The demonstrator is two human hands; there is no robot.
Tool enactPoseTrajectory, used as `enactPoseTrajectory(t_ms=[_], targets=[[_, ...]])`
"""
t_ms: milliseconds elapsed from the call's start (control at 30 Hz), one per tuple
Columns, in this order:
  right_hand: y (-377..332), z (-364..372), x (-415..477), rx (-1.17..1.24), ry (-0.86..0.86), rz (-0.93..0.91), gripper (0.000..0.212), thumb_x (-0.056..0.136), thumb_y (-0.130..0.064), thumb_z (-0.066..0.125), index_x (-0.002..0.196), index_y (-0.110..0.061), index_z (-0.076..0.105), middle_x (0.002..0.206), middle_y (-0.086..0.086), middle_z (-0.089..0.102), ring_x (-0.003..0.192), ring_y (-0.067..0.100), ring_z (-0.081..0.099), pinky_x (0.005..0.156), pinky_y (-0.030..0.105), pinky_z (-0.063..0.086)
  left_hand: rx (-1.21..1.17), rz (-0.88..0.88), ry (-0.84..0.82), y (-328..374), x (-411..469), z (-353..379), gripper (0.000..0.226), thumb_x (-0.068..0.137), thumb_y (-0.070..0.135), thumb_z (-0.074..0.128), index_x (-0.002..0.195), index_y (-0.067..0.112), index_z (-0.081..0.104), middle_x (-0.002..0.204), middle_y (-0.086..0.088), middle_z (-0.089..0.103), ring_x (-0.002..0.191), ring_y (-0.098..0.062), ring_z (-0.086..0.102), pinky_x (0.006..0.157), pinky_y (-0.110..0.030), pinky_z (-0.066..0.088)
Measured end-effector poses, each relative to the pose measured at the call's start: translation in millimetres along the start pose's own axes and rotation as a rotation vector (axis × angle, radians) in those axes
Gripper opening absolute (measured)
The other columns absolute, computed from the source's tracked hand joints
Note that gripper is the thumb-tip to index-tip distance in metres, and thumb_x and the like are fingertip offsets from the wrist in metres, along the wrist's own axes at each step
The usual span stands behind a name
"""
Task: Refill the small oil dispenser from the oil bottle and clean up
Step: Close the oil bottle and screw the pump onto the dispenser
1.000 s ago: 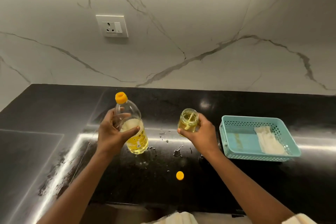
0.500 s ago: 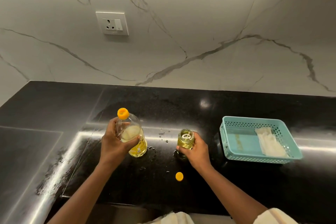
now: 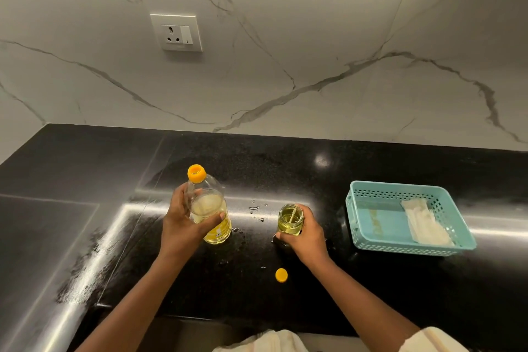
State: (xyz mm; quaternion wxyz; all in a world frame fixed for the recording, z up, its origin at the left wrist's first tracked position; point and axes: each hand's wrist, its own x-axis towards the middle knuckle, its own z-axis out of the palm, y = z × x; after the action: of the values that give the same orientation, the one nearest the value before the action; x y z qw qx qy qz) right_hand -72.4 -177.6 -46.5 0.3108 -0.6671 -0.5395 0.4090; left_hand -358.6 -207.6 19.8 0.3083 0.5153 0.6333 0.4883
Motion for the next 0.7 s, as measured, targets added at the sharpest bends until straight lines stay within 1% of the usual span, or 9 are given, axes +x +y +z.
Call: enactPoseTrajectory(t_ms=[67, 133, 200, 233, 300, 367, 467, 600, 700], targets=[[-7, -9, -5, 0.014, -0.037, 0.029, 0.115, 0.067, -0.019, 0.099, 0.161, -0.026, 0.034, 0.156, 0.001, 0.052, 0.142, 0.022, 0.052, 0.111, 0.030, 0.045, 0.043, 0.027, 0.042, 3, -11, 0, 0.117, 0.061, 0.036, 0.104, 0.158, 0.034, 0.040, 0.155, 0.006, 0.054, 0.141, -0.019, 0.057, 0.111, -0.056, 0.054], [-16, -29, -14, -0.050, -0.074, -0.007, 0.123, 0.071, -0.022, 0.097, 0.167, -0.026, 0.020, 0.169, 0.000, 0.034, 0.154, 0.020, 0.035, 0.122, 0.034, 0.034, 0.183, 0.129, 0.176, 9, -30, 1, 0.109, 0.064, 0.031, 0.104, 0.154, 0.021, 0.044, 0.149, -0.003, 0.051, 0.133, -0.024, 0.055, 0.106, -0.050, 0.054], [-25, -56, -24, -0.263, -0.081, -0.125, 0.106, 0.079, -0.025, 0.090, 0.165, -0.025, 0.029, 0.166, -0.003, 0.035, 0.153, 0.017, 0.036, 0.122, 0.031, 0.031, 0.336, 0.317, 0.314, 23, -56, 5, 0.078, 0.071, 0.039, 0.094, 0.131, 0.007, 0.056, 0.122, -0.008, 0.052, 0.105, -0.026, 0.054, 0.085, -0.039, 0.053], [-30, -69, -28, -0.391, -0.073, -0.180, 0.092, 0.082, -0.023, 0.085, 0.161, -0.023, 0.037, 0.163, -0.002, 0.041, 0.149, 0.018, 0.043, 0.119, 0.028, 0.034, 0.346, 0.401, 0.304, 29, -68, 11, 0.066, 0.074, 0.040, 0.088, 0.122, 0.005, 0.060, 0.115, -0.007, 0.052, 0.097, -0.023, 0.052, 0.081, -0.031, 0.050], [-31, -86, -28, -0.638, -0.103, -0.223, 0.070, 0.084, -0.025, 0.080, 0.149, -0.019, 0.053, 0.151, 0.002, 0.054, 0.134, 0.022, 0.057, 0.111, 0.031, 0.047, 0.278, 0.485, 0.146, 27, -84, 26, 0.047, 0.080, 0.036, 0.083, 0.113, 0.006, 0.068, 0.114, -0.003, 0.056, 0.095, -0.013, 0.054, 0.084, -0.016, 0.048], [-33, -89, -24, -0.857, -0.183, -0.187, 0.058, 0.083, -0.033, 0.079, 0.135, -0.019, 0.060, 0.137, 0.004, 0.062, 0.121, 0.025, 0.065, 0.097, 0.039, 0.056, 0.200, 0.449, -0.038, 17, -88, 49, 0.038, 0.084, 0.033, 0.083, 0.114, 0.012, 0.073, 0.115, 0.005, 0.062, 0.099, -0.005, 0.061, 0.085, -0.015, 0.053], [-32, -81, -20, -1.046, -0.301, -0.143, 0.055, 0.081, -0.043, 0.082, 0.125, -0.018, 0.060, 0.125, 0.006, 0.064, 0.114, 0.029, 0.067, 0.088, 0.040, 0.055, 0.173, 0.308, -0.204, -2, -73, 89, 0.048, 0.084, 0.035, 0.089, 0.127, 0.022, 0.072, 0.124, 0.014, 0.066, 0.113, -0.002, 0.066, 0.094, -0.031, 0.060], [-24, -72, -15, -1.104, -0.337, -0.152, 0.038, 0.084, -0.028, 0.080, 0.117, -0.016, 0.065, 0.119, 0.010, 0.068, 0.110, 0.032, 0.070, 0.087, 0.041, 0.057, 0.149, 0.035, -0.286, -18, -48, 133, 0.088, 0.077, 0.051, 0.090, 0.153, 0.026, 0.054, 0.150, 0.008, 0.060, 0.138, -0.012, 0.058, 0.115, -0.042, 0.052], [-27, -73, -11, -1.065, -0.334, -0.143, 0.028, 0.083, -0.020, 0.076, 0.109, -0.015, 0.068, 0.112, 0.011, 0.071, 0.104, 0.033, 0.072, 0.084, 0.041, 0.060, 0.103, -0.050, -0.307, -17, -39, 150, 0.099, 0.074, 0.042, 0.095, 0.159, 0.021, 0.049, 0.155, 0.003, 0.057, 0.142, -0.013, 0.055, 0.117, -0.040, 0.050]])
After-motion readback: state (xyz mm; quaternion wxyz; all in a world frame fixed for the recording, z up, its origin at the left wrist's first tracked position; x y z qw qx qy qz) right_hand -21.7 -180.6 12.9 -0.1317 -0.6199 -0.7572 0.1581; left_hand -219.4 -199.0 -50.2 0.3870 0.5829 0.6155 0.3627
